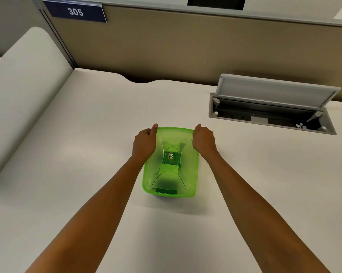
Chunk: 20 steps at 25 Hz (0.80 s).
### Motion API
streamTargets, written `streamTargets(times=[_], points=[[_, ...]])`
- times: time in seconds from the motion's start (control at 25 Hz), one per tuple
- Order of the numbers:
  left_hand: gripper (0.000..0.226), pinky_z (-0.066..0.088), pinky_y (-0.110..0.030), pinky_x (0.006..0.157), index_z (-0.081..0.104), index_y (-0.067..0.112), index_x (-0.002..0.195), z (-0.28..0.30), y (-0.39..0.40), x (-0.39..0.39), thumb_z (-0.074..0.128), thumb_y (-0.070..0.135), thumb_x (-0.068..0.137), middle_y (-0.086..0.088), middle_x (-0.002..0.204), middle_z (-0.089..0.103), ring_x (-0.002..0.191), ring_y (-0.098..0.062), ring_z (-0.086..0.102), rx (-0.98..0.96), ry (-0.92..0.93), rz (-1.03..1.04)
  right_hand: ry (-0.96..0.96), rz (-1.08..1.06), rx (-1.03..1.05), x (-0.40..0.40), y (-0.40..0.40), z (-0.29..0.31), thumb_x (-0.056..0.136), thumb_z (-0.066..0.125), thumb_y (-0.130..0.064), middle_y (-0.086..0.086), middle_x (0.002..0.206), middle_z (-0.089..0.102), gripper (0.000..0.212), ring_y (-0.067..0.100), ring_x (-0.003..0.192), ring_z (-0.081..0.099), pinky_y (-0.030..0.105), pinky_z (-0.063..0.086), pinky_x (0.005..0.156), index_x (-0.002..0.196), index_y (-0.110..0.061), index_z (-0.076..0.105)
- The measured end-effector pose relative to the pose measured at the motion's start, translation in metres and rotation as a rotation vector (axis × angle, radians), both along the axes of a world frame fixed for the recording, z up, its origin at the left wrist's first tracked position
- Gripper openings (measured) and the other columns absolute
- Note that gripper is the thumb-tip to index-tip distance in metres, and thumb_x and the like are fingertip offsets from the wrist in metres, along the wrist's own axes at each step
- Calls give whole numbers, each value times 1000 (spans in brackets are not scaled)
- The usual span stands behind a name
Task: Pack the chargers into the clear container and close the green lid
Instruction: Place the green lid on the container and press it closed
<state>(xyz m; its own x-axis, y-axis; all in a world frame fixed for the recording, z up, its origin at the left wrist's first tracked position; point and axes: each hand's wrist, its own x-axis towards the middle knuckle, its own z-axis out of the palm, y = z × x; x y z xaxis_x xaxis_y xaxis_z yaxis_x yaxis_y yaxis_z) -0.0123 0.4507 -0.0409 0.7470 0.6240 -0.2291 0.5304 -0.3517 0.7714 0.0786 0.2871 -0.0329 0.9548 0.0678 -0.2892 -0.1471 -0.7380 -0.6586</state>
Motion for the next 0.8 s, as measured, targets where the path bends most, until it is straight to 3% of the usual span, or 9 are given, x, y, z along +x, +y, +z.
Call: streamTargets(times=[0.24,0.4,0.52,0.6,0.68,0.8], points=[[55,28,-32,59,32,16,62,-1,-2,-1,38,55,100,0,57,39,58,-19,37,-1,-7,8,85,-30,2,-6,0,4,100,37,-6,25,125,59,32,41,118,56,43,47,92,125,8,51],[56,28,-32,57,31,16,60,3,-5,-3,39,55,100,0,56,39,57,-19,37,6,-11,33,-71,-59,-10,-11,-1,7,106,27,-27,23,114,66,47,41,112,58,40,45,85,106,2,64],[57,31,-32,57,33,15,61,5,-12,-11,38,55,101,-1,58,42,61,-23,42,-23,3,119,-92,-14,17,-15,-14,9,103,37,-32,15,90,63,37,38,94,62,34,38,69,83,-6,55],[57,36,-35,61,36,14,61,2,-21,-23,36,55,101,-2,61,46,67,-27,48,-50,4,228,-88,-29,47,-21,-33,8,101,42,-38,8,87,62,36,31,87,61,31,37,69,88,-8,56],[58,49,-39,67,45,11,65,-2,-32,-38,36,55,101,-5,68,53,75,-32,57,-145,-35,335,-88,-96,76,-29,-57,4,100,42,-43,5,93,64,39,25,86,57,32,38,73,100,-8,60],[56,61,-41,52,59,5,81,-4,-53,-61,40,54,100,-12,83,62,70,-28,69,-425,-146,432,-79,-210,121,-41,-92,-4,100,40,-44,4,94,61,40,25,90,55,34,40,79,105,-8,59]])
